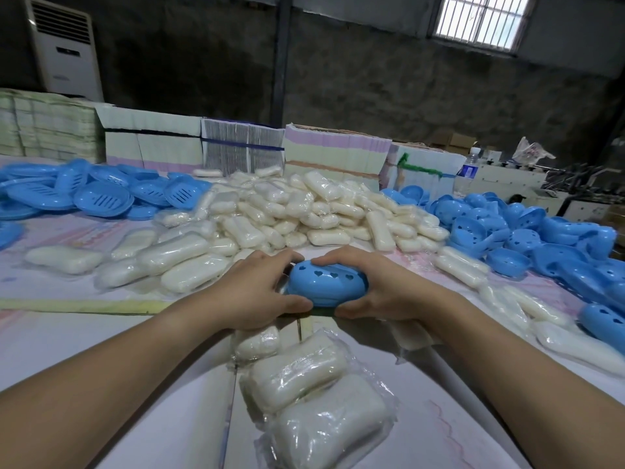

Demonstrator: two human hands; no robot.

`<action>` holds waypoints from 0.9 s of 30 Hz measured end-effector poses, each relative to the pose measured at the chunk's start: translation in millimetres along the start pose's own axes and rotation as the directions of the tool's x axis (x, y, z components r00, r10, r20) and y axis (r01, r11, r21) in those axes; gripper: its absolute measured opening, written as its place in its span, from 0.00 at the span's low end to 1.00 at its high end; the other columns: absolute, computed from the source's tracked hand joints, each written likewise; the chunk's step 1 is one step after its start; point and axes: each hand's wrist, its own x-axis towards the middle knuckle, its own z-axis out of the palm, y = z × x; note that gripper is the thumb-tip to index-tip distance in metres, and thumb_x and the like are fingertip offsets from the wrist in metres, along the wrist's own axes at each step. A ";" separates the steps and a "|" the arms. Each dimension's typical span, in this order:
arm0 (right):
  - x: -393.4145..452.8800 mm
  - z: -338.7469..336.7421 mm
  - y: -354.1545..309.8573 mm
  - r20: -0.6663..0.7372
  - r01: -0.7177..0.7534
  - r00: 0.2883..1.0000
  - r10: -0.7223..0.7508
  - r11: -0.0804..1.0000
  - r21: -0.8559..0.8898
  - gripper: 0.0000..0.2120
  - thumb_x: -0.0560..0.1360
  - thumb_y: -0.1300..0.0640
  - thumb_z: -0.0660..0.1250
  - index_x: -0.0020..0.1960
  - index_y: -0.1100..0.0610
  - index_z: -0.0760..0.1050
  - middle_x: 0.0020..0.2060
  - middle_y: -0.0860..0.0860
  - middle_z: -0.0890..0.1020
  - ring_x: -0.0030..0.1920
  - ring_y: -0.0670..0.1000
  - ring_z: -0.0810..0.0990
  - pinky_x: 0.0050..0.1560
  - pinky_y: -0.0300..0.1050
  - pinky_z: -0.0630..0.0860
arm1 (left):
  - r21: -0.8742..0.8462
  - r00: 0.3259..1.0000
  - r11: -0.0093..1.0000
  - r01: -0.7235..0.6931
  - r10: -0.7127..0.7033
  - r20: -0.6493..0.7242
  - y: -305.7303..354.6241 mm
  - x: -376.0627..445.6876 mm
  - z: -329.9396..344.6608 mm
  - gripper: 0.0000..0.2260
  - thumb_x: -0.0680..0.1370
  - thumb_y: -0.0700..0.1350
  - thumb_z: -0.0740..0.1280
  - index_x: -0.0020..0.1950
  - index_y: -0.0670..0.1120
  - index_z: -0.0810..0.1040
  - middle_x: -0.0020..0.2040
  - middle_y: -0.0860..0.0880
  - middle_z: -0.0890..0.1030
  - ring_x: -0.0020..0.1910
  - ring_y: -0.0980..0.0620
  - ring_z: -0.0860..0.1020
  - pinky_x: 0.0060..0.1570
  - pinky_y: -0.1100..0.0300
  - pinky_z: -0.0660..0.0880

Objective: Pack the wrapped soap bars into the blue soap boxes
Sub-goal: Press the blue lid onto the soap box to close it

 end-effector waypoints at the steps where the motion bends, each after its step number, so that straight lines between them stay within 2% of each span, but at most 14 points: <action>1: -0.2 0.3 0.1 -0.018 0.004 1.000 -0.004 1.000 -0.007 0.33 0.67 0.52 0.77 0.64 0.31 0.68 0.59 0.33 0.71 0.58 0.35 0.72 0.55 0.31 0.72 | 0.000 1.000 1.000 -0.003 0.003 -0.004 0.3 0.0 0.2 0.30 0.72 0.61 0.72 0.71 0.62 0.66 0.63 0.49 0.73 0.63 0.51 0.73 0.65 0.51 0.71; 3: -1.0 0.5 -0.9 -0.078 -0.001 0.997 0.002 1.000 0.010 0.29 0.65 0.50 0.75 0.61 0.29 0.70 0.57 0.31 0.72 0.56 0.35 0.73 0.50 0.29 0.71 | -0.028 1.000 0.999 -0.022 0.022 -0.017 0.3 -0.2 0.0 0.28 0.73 0.61 0.71 0.71 0.64 0.66 0.63 0.51 0.73 0.61 0.53 0.74 0.64 0.53 0.72; 6: -1.8 0.4 -1.0 -0.177 0.004 0.984 0.010 0.997 0.080 0.23 0.62 0.45 0.72 0.54 0.28 0.73 0.54 0.33 0.77 0.53 0.38 0.77 0.50 0.31 0.72 | -0.128 0.995 0.987 -0.094 0.089 -0.045 0.0 -1.5 -0.9 0.25 0.74 0.58 0.72 0.69 0.69 0.67 0.66 0.56 0.73 0.62 0.57 0.73 0.63 0.59 0.73; 8: -2.7 0.3 -3.1 -0.167 0.024 0.986 -0.003 0.991 0.128 0.21 0.63 0.43 0.71 0.55 0.30 0.74 0.52 0.35 0.78 0.52 0.40 0.78 0.48 0.33 0.75 | -0.149 0.984 0.975 -0.165 0.153 -0.086 0.5 -3.3 -1.6 0.24 0.74 0.57 0.73 0.65 0.72 0.67 0.65 0.60 0.74 0.61 0.62 0.71 0.57 0.68 0.71; 9: -3.1 0.3 -4.3 -0.160 0.044 0.987 -0.019 0.987 0.156 0.20 0.65 0.43 0.71 0.56 0.32 0.75 0.52 0.37 0.79 0.52 0.42 0.79 0.48 0.35 0.77 | -0.138 0.978 0.971 -0.195 0.182 -0.100 1.2 -3.8 -1.9 0.24 0.73 0.57 0.73 0.64 0.72 0.67 0.63 0.62 0.74 0.60 0.64 0.71 0.55 0.69 0.71; 12: -4.1 -0.7 -8.8 -0.182 0.097 0.982 -0.056 0.970 0.225 0.18 0.70 0.44 0.70 0.59 0.37 0.77 0.53 0.42 0.81 0.52 0.47 0.81 0.51 0.43 0.80 | -0.163 0.965 0.957 -0.242 0.220 -0.142 3.0 -4.0 -3.7 0.22 0.73 0.55 0.74 0.63 0.70 0.69 0.55 0.68 0.77 0.55 0.67 0.74 0.48 0.68 0.75; 14: -4.2 -0.6 -10.3 -0.190 0.109 0.980 -0.060 0.960 0.257 0.18 0.70 0.46 0.71 0.59 0.39 0.78 0.54 0.43 0.81 0.52 0.48 0.81 0.51 0.43 0.80 | -0.148 0.955 0.952 -0.267 0.241 -0.173 2.4 -4.2 -5.8 0.21 0.74 0.53 0.74 0.63 0.66 0.72 0.53 0.68 0.77 0.53 0.66 0.75 0.46 0.69 0.75; 17: -4.9 -0.9 -8.5 -0.205 0.107 0.978 -0.043 0.944 0.312 0.20 0.68 0.51 0.74 0.58 0.41 0.78 0.53 0.43 0.82 0.52 0.46 0.81 0.51 0.40 0.79 | -0.053 0.940 0.953 -0.297 0.282 -0.194 2.3 -5.0 -9.1 0.20 0.74 0.57 0.72 0.65 0.60 0.75 0.54 0.62 0.79 0.52 0.63 0.75 0.48 0.63 0.74; 20: -6.0 -3.3 -5.5 -0.225 0.117 0.973 -0.044 0.939 0.323 0.22 0.68 0.58 0.78 0.58 0.42 0.78 0.51 0.41 0.81 0.51 0.45 0.81 0.47 0.36 0.78 | 0.044 0.938 0.959 -0.279 0.282 -0.199 4.7 -5.2 -12.1 0.21 0.73 0.64 0.65 0.64 0.60 0.74 0.55 0.61 0.80 0.53 0.60 0.76 0.52 0.55 0.75; 24: -7.1 -2.0 -5.8 -0.239 0.131 0.970 -0.040 0.916 0.378 0.19 0.70 0.61 0.77 0.58 0.48 0.78 0.48 0.45 0.81 0.46 0.46 0.82 0.42 0.38 0.78 | -0.007 0.949 0.968 -0.252 0.245 -0.200 3.7 -4.2 -11.4 0.23 0.73 0.63 0.70 0.66 0.62 0.72 0.58 0.61 0.79 0.56 0.60 0.75 0.57 0.54 0.75; 27: -6.0 -1.6 -9.5 -0.271 0.161 0.962 -0.038 0.880 0.447 0.18 0.68 0.59 0.76 0.57 0.50 0.79 0.49 0.48 0.80 0.45 0.48 0.82 0.39 0.41 0.79 | 0.013 0.937 0.964 -0.267 0.262 -0.232 2.2 -3.9 -10.6 0.24 0.73 0.60 0.72 0.67 0.62 0.71 0.57 0.62 0.78 0.55 0.60 0.74 0.54 0.56 0.74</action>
